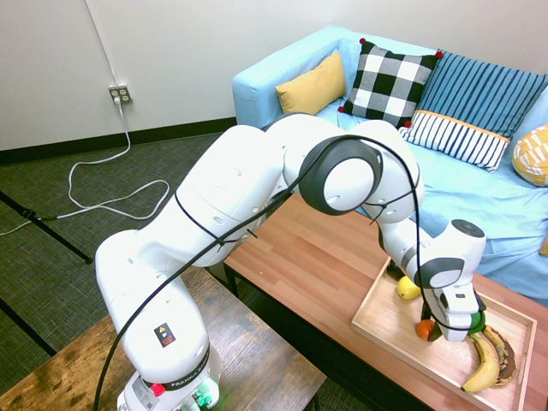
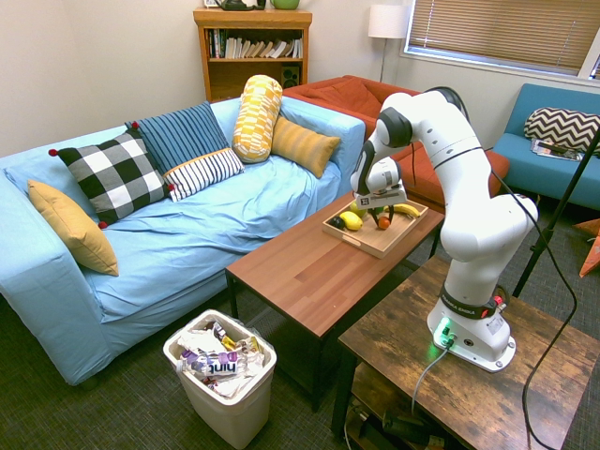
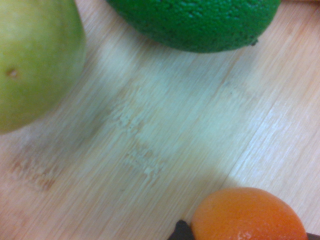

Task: Put the tangerine in the tray

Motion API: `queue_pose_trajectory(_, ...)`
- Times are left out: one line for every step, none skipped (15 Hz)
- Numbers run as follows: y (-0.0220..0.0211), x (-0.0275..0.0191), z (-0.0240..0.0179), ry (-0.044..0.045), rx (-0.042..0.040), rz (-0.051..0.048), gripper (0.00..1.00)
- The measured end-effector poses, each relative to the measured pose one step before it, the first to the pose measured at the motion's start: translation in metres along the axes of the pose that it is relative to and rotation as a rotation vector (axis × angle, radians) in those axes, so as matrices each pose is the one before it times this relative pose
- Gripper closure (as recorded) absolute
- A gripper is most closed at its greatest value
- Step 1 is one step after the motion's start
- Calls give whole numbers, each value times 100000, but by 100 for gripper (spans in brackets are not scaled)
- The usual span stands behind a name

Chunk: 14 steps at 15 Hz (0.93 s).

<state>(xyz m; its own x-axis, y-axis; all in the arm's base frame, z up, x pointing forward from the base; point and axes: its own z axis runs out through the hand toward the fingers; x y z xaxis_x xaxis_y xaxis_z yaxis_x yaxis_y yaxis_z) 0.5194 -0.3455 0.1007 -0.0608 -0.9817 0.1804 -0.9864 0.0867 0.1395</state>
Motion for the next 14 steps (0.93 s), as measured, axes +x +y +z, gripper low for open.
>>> queue_pose_trajectory(-23,51,-33,-171,200,-315,0)
queue_pose_trajectory(-31,-37,-9,-172,124,-457,0)
queue_pose_trajectory(-57,-55,-28,-138,154,-425,0)
queue_pose_trajectory(-95,-86,-51,-233,266,-366,0)
queue_pose_trajectory(-102,-80,-60,-230,293,-338,0)
queue_pose_trajectory(-153,-44,-130,-68,399,-239,0)
queue_pose_trajectory(-141,45,-216,28,409,-157,0)
queue_pose_trajectory(-119,95,-283,33,479,-197,0)
queue_pose_trajectory(-83,113,-361,74,613,-275,0)
queue_pose_trajectory(-72,221,-568,165,809,-152,0)
queue_pose_trajectory(-56,273,-760,15,710,-189,0)
queue_pose_trajectory(-76,261,-889,-164,636,-66,0)
queue_pose_trajectory(-83,232,-991,-255,667,97,0)
queue_pose_trajectory(-61,176,-1017,-428,538,205,0)
